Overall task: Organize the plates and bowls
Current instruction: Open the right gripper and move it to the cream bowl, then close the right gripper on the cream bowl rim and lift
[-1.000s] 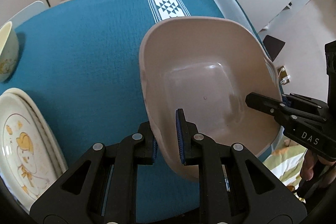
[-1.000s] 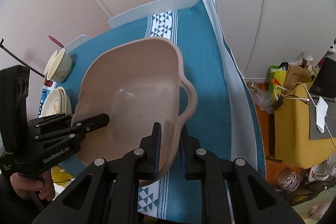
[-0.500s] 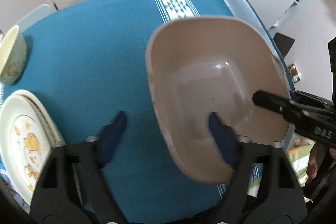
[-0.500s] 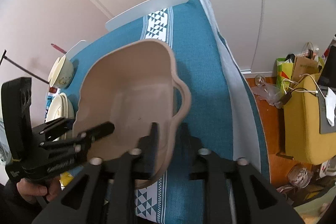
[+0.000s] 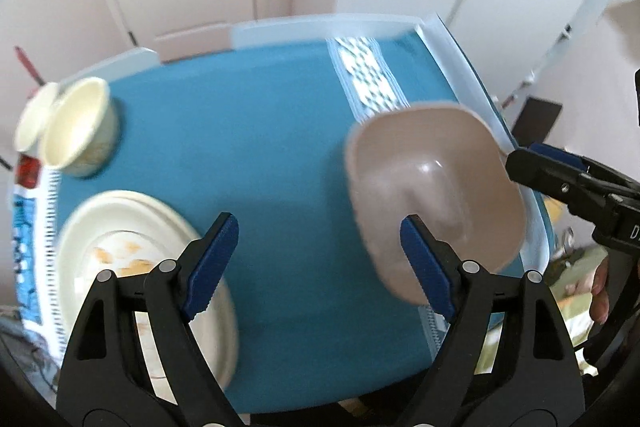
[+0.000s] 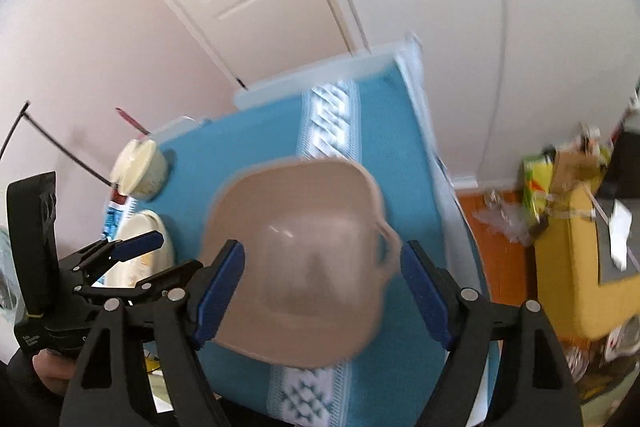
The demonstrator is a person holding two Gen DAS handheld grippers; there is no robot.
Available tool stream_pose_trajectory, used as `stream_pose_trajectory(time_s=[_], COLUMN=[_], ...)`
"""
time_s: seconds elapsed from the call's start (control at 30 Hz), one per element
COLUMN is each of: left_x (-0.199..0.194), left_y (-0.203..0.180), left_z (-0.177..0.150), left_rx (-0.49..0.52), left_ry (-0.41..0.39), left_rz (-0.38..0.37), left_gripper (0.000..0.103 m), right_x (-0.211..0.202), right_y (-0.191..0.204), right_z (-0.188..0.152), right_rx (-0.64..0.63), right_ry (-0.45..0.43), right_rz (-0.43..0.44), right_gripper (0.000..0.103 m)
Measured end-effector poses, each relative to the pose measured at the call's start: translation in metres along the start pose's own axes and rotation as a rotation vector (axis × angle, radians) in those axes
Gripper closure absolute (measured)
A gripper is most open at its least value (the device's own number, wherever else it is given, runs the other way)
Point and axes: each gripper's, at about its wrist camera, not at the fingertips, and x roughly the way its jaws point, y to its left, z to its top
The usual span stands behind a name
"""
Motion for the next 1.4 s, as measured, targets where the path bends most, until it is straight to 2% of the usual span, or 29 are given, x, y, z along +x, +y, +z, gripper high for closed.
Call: stream_pose_trajectory(time_s=[0.23, 0.37, 0.57, 0.6, 0.67, 0.83, 0.9, 0.97, 1.1, 1.17, 1.23, 1.27, 1.33, 1.37, 1.4], left_x=[-0.049, -0.077, -0.099, -0.098, -0.094, -0.066, -0.049, -0.029, 0.005, 0.016, 0.027, 0.031, 0.039, 0.043, 0.047], left_y=[0.066, 0.118, 0.199, 0.211, 0.238, 0.295, 0.314, 0.327, 0.341, 0.342, 0.341, 0.341, 0.340, 0.339, 0.339], left_z=[0.002, 0.005, 0.012, 0.014, 0.018, 0.028, 0.032, 0.034, 0.038, 0.039, 0.039, 0.039, 0.039, 0.040, 0.041], left_rx=[-0.103, -0.161, -0.227, -0.238, -0.263, -0.317, -0.344, -0.374, -0.393, -0.390, -0.386, -0.387, -0.385, -0.379, -0.373], left_ry=[-0.087, -0.133, -0.148, -0.144, -0.124, -0.045, -0.005, 0.027, 0.096, 0.103, 0.116, 0.120, 0.126, 0.130, 0.136], left_rz=[0.083, 0.126, 0.155, 0.154, 0.139, 0.070, 0.045, 0.007, -0.028, -0.041, -0.047, -0.050, -0.059, -0.060, -0.062], left_gripper=[0.021, 0.021, 0.021, 0.021, 0.021, 0.021, 0.021, 0.021, 0.021, 0.021, 0.026, 0.030, 0.039, 0.040, 0.043], right_x=[0.005, 0.018, 0.052, 0.059, 0.075, 0.119, 0.144, 0.164, 0.197, 0.216, 0.229, 0.236, 0.246, 0.252, 0.257], right_y=[0.076, 0.128, 0.194, 0.202, 0.219, 0.245, 0.254, 0.259, 0.261, 0.261, 0.259, 0.257, 0.256, 0.255, 0.255], right_z=[0.033, 0.050, 0.070, 0.073, 0.081, 0.094, 0.098, 0.100, 0.102, 0.102, 0.101, 0.099, 0.098, 0.096, 0.095], right_rx=[-0.136, -0.205, -0.233, -0.232, -0.228, -0.194, -0.198, -0.199, -0.161, -0.152, -0.144, -0.133, -0.117, -0.112, -0.114], right_ry=[-0.043, -0.056, -0.050, -0.045, -0.037, 0.018, 0.091, 0.118, 0.150, 0.194, 0.226, 0.249, 0.282, 0.306, 0.322], right_rz=[0.100, 0.147, 0.177, 0.179, 0.175, 0.125, 0.091, 0.038, -0.014, -0.032, -0.043, -0.040, -0.028, -0.028, -0.029], right_gripper=[0.026, 0.026, 0.025, 0.015, 0.005, 0.005, 0.005, 0.005, 0.005, 0.005, 0.005, 0.006, 0.018, 0.029, 0.035])
